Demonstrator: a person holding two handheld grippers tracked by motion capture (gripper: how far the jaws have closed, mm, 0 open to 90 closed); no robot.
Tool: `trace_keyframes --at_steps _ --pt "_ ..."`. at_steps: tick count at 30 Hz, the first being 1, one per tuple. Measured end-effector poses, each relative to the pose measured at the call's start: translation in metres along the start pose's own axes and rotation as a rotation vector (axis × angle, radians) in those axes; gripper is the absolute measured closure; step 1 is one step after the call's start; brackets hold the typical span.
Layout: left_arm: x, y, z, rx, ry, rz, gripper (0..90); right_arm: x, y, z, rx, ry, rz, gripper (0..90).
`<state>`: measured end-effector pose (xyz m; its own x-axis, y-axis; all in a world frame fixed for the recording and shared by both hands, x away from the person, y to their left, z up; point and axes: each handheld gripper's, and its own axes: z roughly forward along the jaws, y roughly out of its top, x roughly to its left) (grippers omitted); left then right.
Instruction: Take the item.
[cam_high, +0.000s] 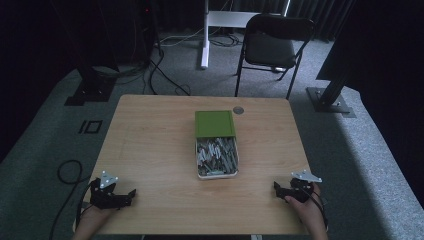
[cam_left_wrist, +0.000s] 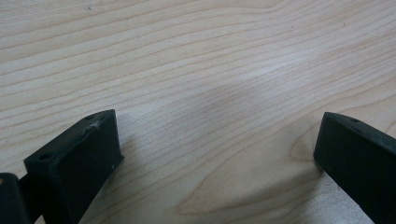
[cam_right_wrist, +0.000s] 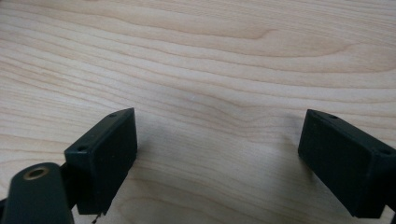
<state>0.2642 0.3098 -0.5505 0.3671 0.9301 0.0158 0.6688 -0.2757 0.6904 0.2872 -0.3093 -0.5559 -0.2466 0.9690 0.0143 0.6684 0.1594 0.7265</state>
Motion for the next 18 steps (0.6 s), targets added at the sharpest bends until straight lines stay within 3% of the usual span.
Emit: trace_keyframes --at_steps 18 --pt "0.0006 -0.0003 -0.0002 -0.001 -0.006 0.004 1.3 0.0 0.0 0.0 0.0 0.001 0.0 11.4"
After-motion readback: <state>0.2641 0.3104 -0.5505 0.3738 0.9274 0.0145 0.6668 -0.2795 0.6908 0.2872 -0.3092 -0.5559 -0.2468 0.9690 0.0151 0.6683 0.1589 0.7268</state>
